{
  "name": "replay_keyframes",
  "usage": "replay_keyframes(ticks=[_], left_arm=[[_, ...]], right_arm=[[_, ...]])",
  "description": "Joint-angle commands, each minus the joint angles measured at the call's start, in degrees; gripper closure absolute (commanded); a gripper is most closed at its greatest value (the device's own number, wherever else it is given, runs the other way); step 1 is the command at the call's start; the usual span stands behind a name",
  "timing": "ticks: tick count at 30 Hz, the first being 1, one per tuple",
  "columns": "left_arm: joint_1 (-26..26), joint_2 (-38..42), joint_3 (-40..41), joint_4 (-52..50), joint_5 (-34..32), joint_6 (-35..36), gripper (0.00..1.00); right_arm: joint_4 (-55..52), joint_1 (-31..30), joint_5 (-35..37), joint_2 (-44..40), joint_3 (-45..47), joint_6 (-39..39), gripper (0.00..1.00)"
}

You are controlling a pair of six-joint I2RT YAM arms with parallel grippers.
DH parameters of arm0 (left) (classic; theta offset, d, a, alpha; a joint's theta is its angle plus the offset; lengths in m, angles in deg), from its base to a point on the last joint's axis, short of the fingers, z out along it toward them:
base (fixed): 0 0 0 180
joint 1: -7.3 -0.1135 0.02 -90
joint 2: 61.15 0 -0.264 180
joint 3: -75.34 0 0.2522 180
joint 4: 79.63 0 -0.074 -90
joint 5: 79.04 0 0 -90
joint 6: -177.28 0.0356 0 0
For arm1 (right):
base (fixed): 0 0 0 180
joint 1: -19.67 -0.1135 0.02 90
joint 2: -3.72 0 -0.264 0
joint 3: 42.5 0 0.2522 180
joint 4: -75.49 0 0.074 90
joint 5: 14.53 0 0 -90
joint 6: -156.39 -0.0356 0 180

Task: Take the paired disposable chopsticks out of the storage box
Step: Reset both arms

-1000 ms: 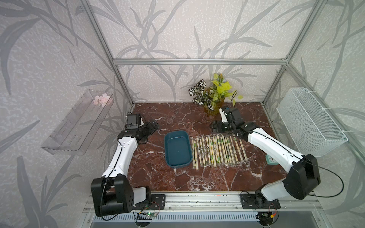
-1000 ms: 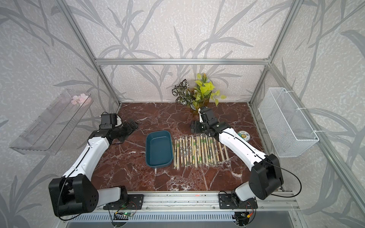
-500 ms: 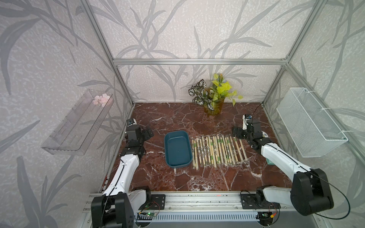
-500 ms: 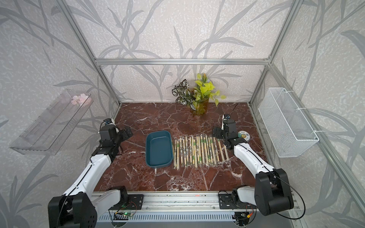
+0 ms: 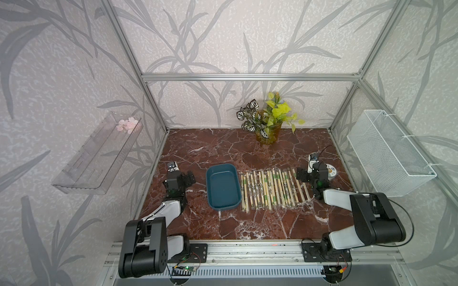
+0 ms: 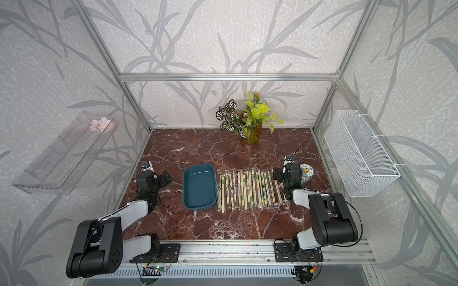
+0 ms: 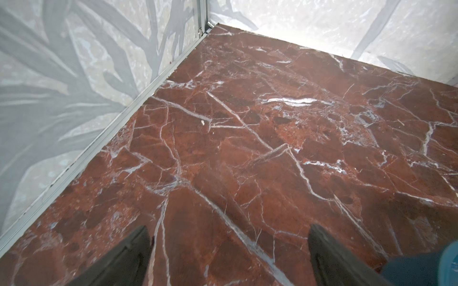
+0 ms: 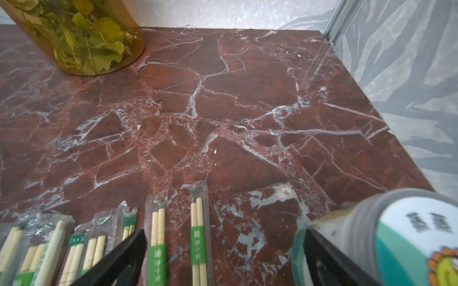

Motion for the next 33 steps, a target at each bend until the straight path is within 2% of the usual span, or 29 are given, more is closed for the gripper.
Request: replay_keyframes(ticks=[1,2,4,9,20,24,33], left_arm=[[0.3,-3.7,-2.4,8.5,4.0,1.8,0.0],[0.4,-4.8,-3.1,8.9,5.1,2.9,0.0],[0.4,-7.6,-3.1,12.3,6.2,3.9,0.0],[1.8,-14.4,-4.1,16.6,7.3,6.6,0.0],[2.8,-14.6,-3.9,16.9,6.6,7.4,0.0],[2.8,-14.5,-4.0,16.9,6.6,7.4,0.0],[2.7,-14.5,-3.9,16.9,6.6,7.4,0.0]], right_arm=[[20.1,-0.3,-6.7,3.3,4.5,4.7,0.01],[25.1,-0.1,-6.5,4.8,5.9,4.6,0.01],[21.7,-0.1,-5.3,3.5,5.3,3.8,0.01],[21.8,-0.1,-5.9,4.5,4.4,4.0,0.01],[22.2,-0.2,-5.9,4.5,4.6,4.2,0.01],[19.9,-0.2,-8.7,4.5,3.5,5.2,0.01],[21.1,-0.4,-9.2,4.3,4.2,5.6,0.01]])
